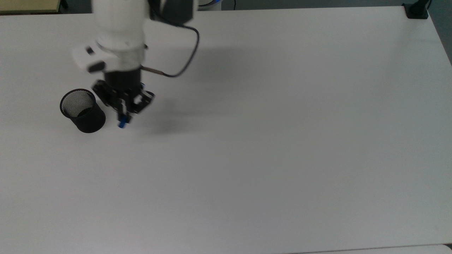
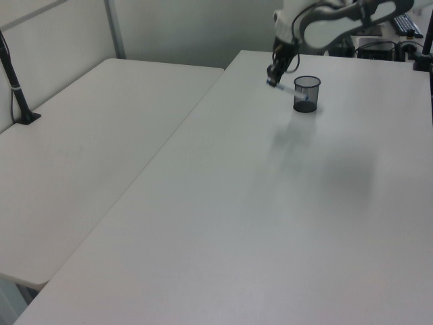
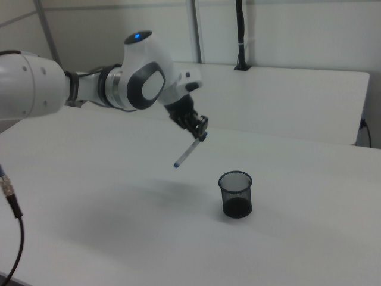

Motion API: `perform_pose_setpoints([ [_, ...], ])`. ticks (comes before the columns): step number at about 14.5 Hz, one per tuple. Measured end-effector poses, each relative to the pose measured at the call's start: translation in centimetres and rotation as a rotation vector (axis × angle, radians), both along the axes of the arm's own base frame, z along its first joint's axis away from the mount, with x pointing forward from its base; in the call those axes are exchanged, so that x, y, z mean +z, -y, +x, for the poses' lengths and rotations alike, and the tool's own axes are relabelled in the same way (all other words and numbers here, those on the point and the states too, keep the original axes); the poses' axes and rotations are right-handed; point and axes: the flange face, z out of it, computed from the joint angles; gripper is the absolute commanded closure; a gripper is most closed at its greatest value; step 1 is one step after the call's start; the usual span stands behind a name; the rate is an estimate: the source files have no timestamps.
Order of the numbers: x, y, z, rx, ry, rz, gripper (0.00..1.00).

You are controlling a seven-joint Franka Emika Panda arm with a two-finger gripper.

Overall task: Insert the marker
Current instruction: 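Lift the marker and carry it over the black mesh cup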

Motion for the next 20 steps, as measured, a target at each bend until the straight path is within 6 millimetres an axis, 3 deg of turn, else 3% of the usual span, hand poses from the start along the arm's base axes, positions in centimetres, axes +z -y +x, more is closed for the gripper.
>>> perform_pose_setpoints([
  [2,3.7,3.6,-1.3,-0.029,0.068,-0.015,1.0],
  [4,5.4,7.1,-2.5,-0.005,0.15,-0.029,0.99],
  [8,3.9,12.1,-4.5,0.099,0.234,-0.022,0.98],
  [15,2.1,14.2,-5.0,0.199,0.298,-0.008,0.98],
  [20,-1.8,14.9,-4.2,0.21,0.296,-0.047,0.98],
])
